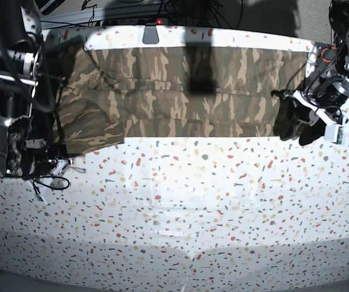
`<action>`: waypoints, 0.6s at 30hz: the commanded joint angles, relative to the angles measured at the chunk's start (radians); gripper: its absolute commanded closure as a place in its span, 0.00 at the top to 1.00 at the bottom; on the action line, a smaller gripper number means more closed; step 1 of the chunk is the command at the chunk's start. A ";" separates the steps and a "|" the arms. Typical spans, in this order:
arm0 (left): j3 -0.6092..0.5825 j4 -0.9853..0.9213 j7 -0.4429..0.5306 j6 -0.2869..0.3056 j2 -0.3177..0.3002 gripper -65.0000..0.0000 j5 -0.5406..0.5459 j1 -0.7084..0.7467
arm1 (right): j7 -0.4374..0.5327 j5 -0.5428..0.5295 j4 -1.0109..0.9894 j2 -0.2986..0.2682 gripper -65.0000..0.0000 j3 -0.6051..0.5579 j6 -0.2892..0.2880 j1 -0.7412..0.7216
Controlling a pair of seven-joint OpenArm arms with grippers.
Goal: Fold the T-shirt properly
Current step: 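Move the right gripper to the sleeve end and grasp it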
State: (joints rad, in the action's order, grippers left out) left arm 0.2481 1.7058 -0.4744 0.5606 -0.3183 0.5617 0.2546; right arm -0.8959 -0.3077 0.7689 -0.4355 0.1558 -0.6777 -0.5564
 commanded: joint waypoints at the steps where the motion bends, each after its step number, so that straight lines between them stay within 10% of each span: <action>1: 0.006 0.018 0.026 0.008 -0.011 0.51 0.015 -0.008 | -0.005 -0.041 0.013 -0.023 0.00 0.001 -0.009 -0.046; 11: 0.006 0.018 0.026 0.008 -0.011 0.51 0.014 -0.008 | -0.105 -0.204 0.013 -0.063 0.00 0.001 -0.020 -0.080; 18: 0.006 0.018 0.027 0.005 -0.011 0.51 -0.011 -0.008 | -0.405 -0.559 0.058 -0.058 0.00 0.001 -0.020 -0.071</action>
State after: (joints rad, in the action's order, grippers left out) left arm 0.2481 1.7058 -0.4744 0.5602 -0.3176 0.5388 0.2550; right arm -1.3170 -0.8482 0.8093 -0.4763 0.1539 -0.6933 -0.5926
